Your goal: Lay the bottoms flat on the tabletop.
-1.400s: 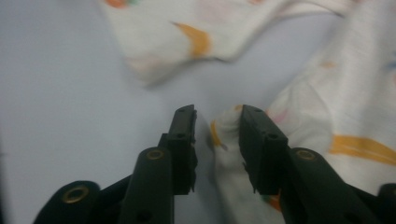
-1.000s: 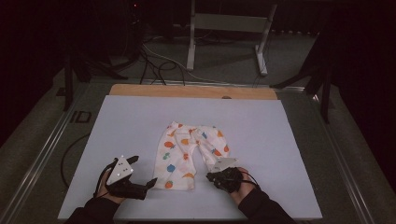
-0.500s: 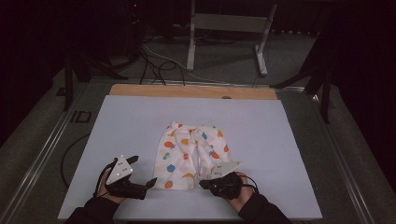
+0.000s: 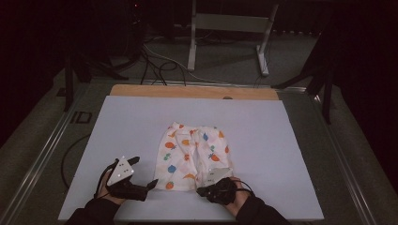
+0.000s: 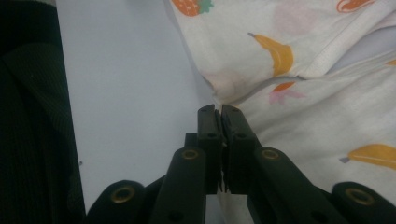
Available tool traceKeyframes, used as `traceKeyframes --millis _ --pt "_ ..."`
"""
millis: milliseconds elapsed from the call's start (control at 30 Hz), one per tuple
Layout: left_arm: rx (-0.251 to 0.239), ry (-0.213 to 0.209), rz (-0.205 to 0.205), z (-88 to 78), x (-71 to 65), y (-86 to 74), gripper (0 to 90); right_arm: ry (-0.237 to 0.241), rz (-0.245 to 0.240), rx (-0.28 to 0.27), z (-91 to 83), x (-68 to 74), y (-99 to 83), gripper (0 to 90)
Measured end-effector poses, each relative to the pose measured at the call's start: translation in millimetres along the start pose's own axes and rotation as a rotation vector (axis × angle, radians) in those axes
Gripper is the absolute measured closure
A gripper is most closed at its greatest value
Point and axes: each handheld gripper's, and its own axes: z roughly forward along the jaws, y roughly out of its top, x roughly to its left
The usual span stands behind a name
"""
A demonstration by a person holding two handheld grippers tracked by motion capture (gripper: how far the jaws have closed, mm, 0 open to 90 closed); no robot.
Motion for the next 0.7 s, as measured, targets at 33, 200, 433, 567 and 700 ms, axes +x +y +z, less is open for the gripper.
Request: traceKeyframes --millis 33,200,433,567,700 --pt "0.000 -0.001 -0.001 -0.1 -0.2 0.0 0.1 0.000 0.000 0.000 0.0 0.0 0.0 85.2" --pt "0.005 -0.010 0.001 0.7 -0.1 -0.4 0.1 -0.037 0.053 -0.110 -15.7 -6.2 3.2 55.8" --pt "0.009 -0.023 0.005 2.1 -1.6 0.0 0.1 -0.149 0.133 -0.251 -46.6 -27.1 -0.9 30.6" --pt "0.010 -0.028 0.005 2.8 -1.9 0.1 0.1 -0.171 0.159 -0.267 -51.4 -32.3 -3.6 21.6" --pt "0.015 -0.032 0.010 3.8 -1.8 0.6 0.1 -0.172 0.175 -0.289 -57.7 -42.2 -8.7 13.6"
